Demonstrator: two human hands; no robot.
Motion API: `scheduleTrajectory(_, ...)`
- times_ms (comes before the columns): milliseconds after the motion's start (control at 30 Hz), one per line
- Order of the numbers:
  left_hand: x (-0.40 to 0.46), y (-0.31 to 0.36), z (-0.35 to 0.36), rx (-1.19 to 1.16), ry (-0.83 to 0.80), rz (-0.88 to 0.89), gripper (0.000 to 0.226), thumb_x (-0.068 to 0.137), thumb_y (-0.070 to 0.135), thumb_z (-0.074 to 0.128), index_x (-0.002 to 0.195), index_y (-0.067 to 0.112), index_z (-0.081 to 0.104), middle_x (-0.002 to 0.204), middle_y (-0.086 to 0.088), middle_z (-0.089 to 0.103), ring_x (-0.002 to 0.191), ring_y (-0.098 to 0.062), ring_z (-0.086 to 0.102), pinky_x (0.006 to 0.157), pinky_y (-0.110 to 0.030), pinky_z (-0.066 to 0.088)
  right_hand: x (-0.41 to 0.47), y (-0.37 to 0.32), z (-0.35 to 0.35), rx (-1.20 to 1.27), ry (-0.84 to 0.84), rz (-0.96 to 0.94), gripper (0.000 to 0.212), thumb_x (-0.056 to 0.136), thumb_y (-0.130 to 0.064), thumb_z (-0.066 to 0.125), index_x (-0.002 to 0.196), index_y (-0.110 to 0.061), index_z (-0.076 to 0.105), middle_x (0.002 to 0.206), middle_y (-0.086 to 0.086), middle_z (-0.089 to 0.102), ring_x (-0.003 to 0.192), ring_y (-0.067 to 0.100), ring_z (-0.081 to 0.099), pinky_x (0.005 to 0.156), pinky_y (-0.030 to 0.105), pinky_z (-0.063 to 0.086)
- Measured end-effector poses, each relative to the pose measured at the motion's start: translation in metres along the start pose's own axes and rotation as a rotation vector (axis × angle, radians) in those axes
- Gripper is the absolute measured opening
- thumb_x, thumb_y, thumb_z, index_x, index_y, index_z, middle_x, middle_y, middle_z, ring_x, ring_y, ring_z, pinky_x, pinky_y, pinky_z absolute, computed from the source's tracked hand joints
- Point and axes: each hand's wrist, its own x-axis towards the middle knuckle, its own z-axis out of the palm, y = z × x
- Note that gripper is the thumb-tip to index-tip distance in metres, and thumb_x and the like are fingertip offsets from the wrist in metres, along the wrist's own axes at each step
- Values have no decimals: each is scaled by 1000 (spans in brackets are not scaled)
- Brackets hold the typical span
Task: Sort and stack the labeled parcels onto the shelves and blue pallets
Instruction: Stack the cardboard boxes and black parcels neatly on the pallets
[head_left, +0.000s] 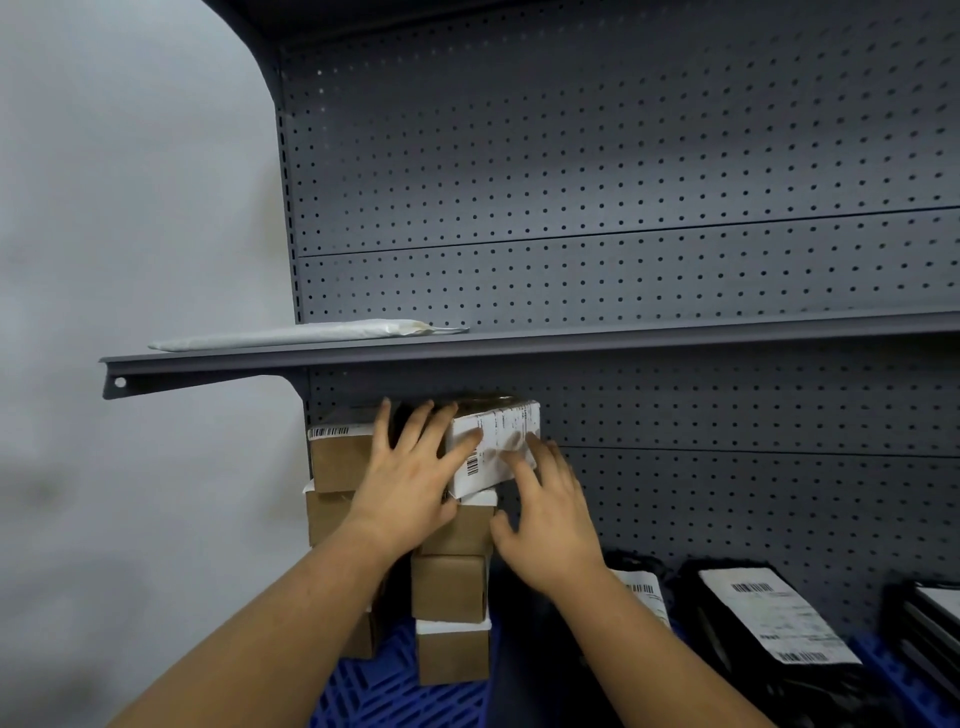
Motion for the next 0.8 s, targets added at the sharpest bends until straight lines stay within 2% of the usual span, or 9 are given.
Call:
scheduleTrajectory(133, 3, 4, -3, -22, 15, -87, 77, 68, 60, 65, 137, 30, 47, 141, -13, 45, 134, -31, 37, 112, -65, 8, -3, -1, -2, -11, 20, -5, 63, 80, -32, 57, 138, -28, 36, 152, 4, 26, 143, 26, 18, 116, 49, 24)
scheduleTrajectory(300, 16, 12, -3, -87, 57, -201, 75, 68, 63, 63, 132, 26, 52, 134, -16, 49, 124, -33, 44, 109, -61, 18, -6, -5, -1, -28, 68, -37, 58, 77, -32, 60, 132, -27, 42, 147, 4, 33, 138, 27, 28, 112, 50, 30)
scheduleTrajectory(500, 22, 23, -6, -176, 53, -321, 72, 77, 61, 57, 139, 26, 45, 145, -15, 36, 124, -35, 40, 102, -53, 31, -7, -7, -8, -23, 56, -40, 61, 80, -32, 58, 138, -27, 38, 149, 3, 30, 140, 25, 23, 114, 46, 25)
scheduleTrajectory(600, 22, 26, -9, -143, 71, -336, 66, 79, 61, 54, 136, 26, 49, 147, -13, 36, 115, -38, 49, 95, -51, 35, -8, -8, -10, -20, 49, -28, 65, 81, -32, 57, 142, -28, 33, 150, 3, 28, 141, 24, 20, 116, 46, 23)
scheduleTrajectory(667, 23, 28, -11, -91, 69, -323, 64, 82, 62, 51, 136, 27, 49, 150, -11, 36, 110, -37, 54, 93, -50, 34, -9, -8, -11, -24, 46, -24, 67, 82, -32, 56, 144, -30, 30, 151, 2, 27, 141, 22, 19, 116, 45, 24)
scheduleTrajectory(800, 18, 29, -12, -33, 0, -284, 61, 88, 55, 47, 143, 31, 38, 155, -5, 29, 128, -33, 42, 108, -60, 17, -10, -9, -9, 10, 7, -13, 69, 83, -34, 54, 147, -30, 27, 152, 3, 26, 143, 23, 18, 116, 46, 24)
